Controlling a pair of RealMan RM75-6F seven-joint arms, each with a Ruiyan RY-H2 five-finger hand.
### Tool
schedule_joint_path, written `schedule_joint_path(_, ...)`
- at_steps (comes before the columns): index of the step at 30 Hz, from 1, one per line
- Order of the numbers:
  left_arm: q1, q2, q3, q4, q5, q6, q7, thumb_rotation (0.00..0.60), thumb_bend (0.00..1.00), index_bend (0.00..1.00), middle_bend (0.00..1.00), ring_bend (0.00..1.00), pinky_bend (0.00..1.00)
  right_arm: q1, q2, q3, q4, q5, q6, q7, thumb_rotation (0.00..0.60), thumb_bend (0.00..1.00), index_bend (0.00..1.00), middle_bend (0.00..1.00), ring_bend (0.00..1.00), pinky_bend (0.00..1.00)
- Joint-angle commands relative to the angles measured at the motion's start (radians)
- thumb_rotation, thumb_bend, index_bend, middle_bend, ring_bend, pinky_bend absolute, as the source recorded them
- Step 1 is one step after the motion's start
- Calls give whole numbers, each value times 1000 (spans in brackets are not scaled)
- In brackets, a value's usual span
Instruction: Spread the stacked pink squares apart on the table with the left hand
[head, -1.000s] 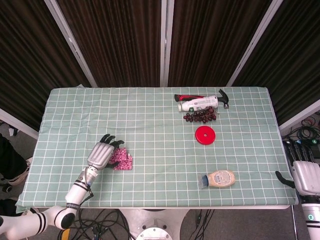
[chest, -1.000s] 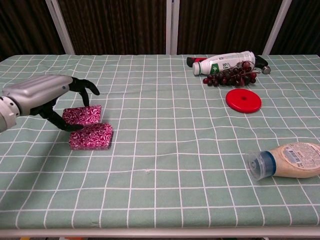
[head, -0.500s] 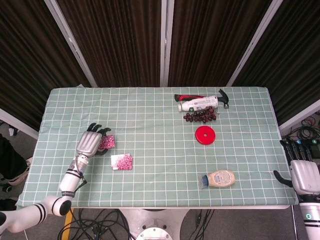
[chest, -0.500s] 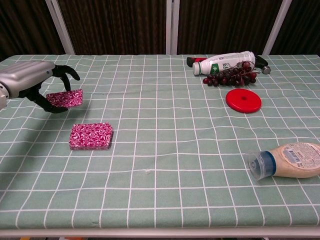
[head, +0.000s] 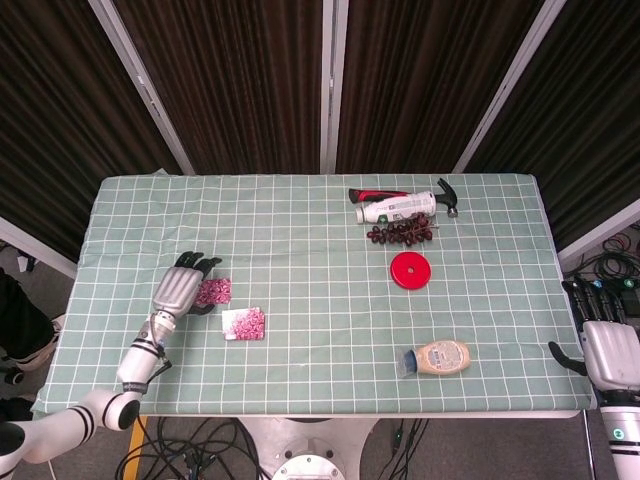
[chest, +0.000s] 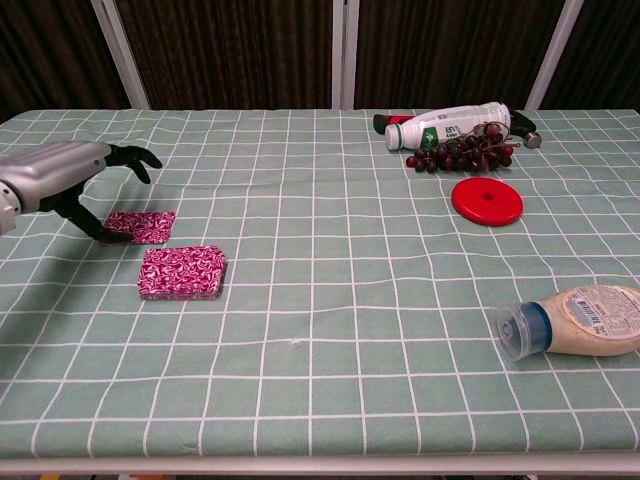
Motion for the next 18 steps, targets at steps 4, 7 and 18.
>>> schedule_joint_path(4,6,26,5,-57,19,21,-4,600,162,149,216,89,98,-1,-2,-1,4,0,0,2,600,167,0,0,0,0)
schedule_joint_path(7,8,62,9,-141,23,22,17,600,158,149,226,89,98,-1,-4,-1,8,1,-1,4,600,167,0,0,0,0)
schedule_joint_path(18,53,118,55,-441,-34,65,232,600,135,149,258,89,88,0,-8,-3,22,1,-6,19,600,167,0,0,0,0)
